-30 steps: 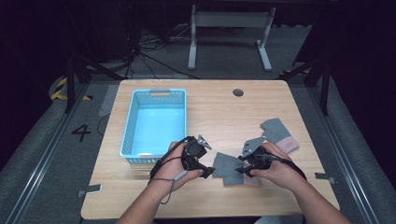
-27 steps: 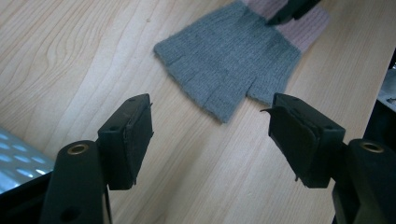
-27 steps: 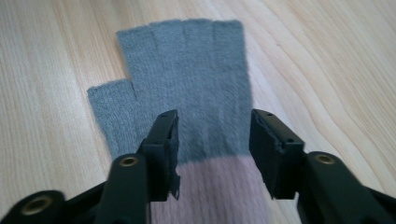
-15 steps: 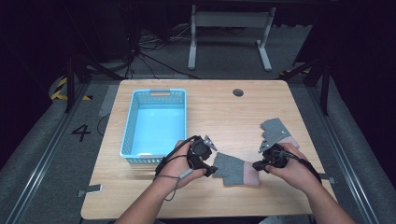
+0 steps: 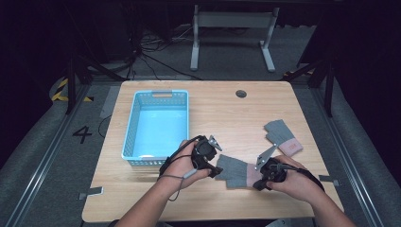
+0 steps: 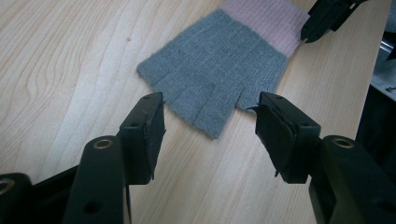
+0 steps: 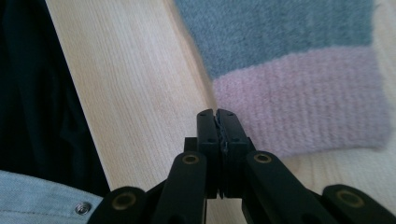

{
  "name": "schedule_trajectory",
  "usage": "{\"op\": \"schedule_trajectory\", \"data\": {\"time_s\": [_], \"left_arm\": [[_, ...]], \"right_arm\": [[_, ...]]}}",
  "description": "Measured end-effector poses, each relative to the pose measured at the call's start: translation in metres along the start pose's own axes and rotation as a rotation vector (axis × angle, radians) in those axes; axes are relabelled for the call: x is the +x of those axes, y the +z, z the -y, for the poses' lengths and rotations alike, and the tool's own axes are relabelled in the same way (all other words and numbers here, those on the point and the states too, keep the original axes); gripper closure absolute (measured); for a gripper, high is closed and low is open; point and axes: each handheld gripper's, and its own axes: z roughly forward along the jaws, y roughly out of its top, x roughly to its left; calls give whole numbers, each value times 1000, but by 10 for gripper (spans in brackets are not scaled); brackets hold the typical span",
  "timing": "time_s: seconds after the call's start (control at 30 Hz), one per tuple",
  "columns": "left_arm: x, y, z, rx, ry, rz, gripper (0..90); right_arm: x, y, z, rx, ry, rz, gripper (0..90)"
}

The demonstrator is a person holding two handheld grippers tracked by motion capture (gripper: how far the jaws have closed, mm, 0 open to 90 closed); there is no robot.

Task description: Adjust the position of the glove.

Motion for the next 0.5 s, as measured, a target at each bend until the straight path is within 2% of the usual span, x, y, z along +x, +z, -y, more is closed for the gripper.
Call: {"op": "schedule_trajectory", "data": {"time_s": [0.1, 0.17, 0.3, 0.5], "left_arm": [[0, 0, 0, 1, 3, -1, 425], [-1, 0, -1, 2, 4, 1, 423], [0, -1, 0, -1, 3, 0, 415], [-1, 0, 0, 2, 4, -2, 409]], "right_arm": [[0, 4, 0, 15, -4, -5, 891], [-1, 7, 0, 19, -2, 12, 890], [-5, 6, 1, -2, 10, 42, 890], [-7, 5, 1, -6, 13, 53, 889]]}}
